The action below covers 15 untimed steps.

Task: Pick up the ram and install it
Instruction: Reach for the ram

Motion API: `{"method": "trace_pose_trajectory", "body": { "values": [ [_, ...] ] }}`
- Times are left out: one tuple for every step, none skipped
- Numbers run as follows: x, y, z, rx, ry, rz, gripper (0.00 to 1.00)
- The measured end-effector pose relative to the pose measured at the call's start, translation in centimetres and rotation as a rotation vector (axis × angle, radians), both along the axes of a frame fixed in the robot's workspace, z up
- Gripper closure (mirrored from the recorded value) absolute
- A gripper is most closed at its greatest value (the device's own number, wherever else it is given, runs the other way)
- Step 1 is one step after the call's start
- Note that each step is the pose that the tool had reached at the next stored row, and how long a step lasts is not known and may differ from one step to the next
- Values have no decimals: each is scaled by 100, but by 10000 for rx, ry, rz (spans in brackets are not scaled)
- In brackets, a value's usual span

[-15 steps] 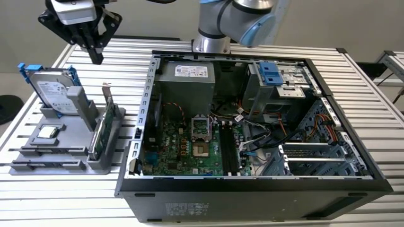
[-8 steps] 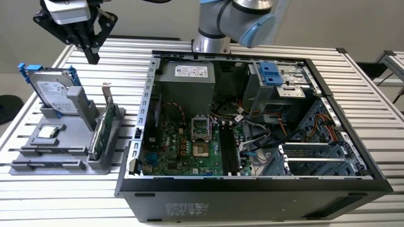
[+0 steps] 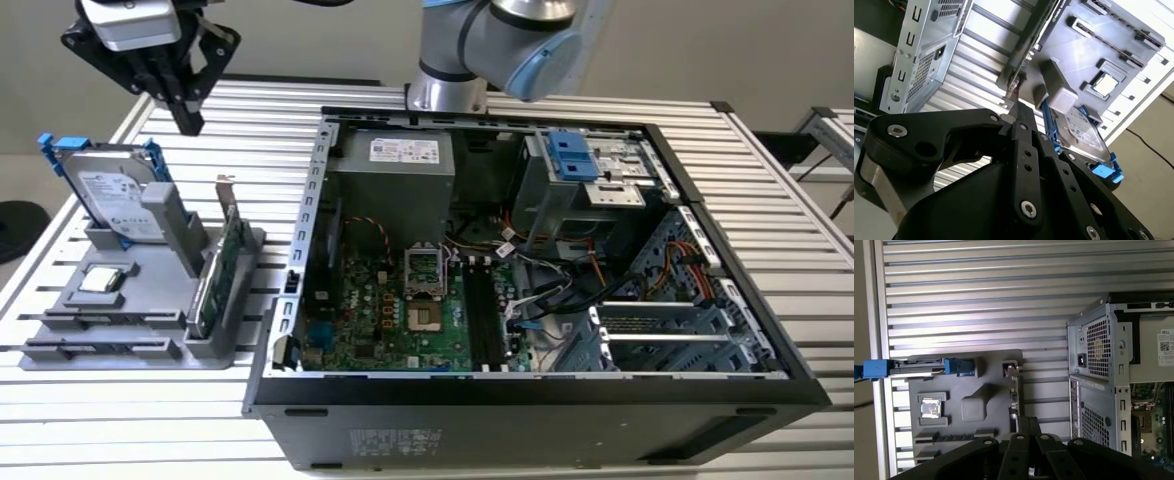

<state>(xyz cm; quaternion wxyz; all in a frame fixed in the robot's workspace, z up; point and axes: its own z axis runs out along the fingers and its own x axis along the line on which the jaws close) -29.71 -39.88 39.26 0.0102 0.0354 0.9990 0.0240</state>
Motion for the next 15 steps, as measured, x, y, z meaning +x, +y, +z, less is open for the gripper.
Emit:
{"method": "trace_pose_trajectory", "body": {
  "values": [
    [-9, 0, 0, 0, 0, 0, 100],
    [-18, 0, 1, -1, 1, 0, 100],
    [-27, 0, 0, 0, 1, 0, 100],
    [-36, 0, 0, 0, 1, 0, 100],
    [-45, 0, 0, 0, 0, 1, 100],
    [-54, 0, 0, 0, 0, 0, 100],
    [-63, 0, 1, -1, 1, 0, 100],
    [-72, 0, 0, 0, 1, 0, 100],
    [-80, 0, 0, 0, 0, 0, 100],
    [-90, 0, 1, -1, 1, 1, 100],
    [-98, 0, 0, 0, 0, 0, 100],
    [-107, 0, 0, 0, 1, 0, 100],
    [-116, 0, 0, 0, 1, 0, 100],
    [-125, 0, 0, 0, 1, 0, 100],
    [-134, 0, 1, -1, 1, 0, 100]
  ]
}}
